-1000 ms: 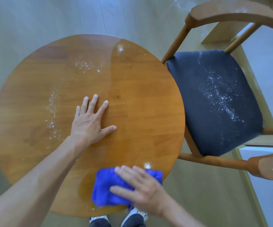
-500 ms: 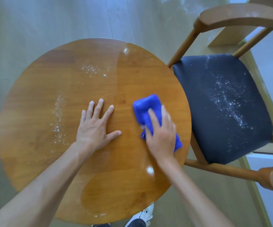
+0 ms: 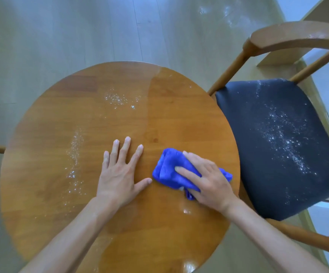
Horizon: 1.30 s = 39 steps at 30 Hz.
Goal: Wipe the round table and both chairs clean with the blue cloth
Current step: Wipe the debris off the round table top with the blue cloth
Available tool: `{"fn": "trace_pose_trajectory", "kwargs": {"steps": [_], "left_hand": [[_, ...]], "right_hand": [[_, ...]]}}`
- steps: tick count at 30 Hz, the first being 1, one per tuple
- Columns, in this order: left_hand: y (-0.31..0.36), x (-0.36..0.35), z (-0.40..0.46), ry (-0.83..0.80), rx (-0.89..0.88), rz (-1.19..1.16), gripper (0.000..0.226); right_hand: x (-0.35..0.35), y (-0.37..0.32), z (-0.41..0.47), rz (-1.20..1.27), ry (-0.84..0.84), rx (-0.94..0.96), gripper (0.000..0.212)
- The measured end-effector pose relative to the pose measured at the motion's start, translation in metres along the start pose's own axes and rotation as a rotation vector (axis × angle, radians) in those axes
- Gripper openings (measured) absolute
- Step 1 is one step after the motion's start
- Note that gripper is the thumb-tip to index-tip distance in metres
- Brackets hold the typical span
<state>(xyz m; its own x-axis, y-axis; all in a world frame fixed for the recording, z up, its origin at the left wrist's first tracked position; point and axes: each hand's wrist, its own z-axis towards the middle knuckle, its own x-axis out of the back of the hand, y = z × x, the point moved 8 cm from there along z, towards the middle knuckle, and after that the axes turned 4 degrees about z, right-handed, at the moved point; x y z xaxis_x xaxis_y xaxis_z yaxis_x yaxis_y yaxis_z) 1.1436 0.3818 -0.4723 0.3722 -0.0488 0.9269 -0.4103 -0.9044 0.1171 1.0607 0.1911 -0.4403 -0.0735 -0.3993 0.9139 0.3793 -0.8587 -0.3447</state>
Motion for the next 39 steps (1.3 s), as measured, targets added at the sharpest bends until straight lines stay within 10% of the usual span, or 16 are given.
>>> {"fn": "trace_pose_trajectory", "kwargs": {"steps": [9,24,31,39], "left_hand": [[0.0,-0.003,0.0,-0.006,-0.001,0.017,0.089],[0.002,0.002,-0.001,-0.095,0.003,0.045,0.089],[0.004,0.001,0.0,-0.12,0.007,0.023,0.092],[0.003,-0.005,0.001,-0.159,0.03,-0.01,0.095]], "right_hand": [[0.004,0.19,0.189,-0.151,0.169,-0.862,0.047],[-0.022,-0.06,-0.041,0.051,0.001,-0.266,0.051],[-0.008,-0.023,-0.008,-0.003,-0.059,-0.111,0.042],[-0.011,0.106,0.188,-0.165,0.092,-0.36,0.053]]}}
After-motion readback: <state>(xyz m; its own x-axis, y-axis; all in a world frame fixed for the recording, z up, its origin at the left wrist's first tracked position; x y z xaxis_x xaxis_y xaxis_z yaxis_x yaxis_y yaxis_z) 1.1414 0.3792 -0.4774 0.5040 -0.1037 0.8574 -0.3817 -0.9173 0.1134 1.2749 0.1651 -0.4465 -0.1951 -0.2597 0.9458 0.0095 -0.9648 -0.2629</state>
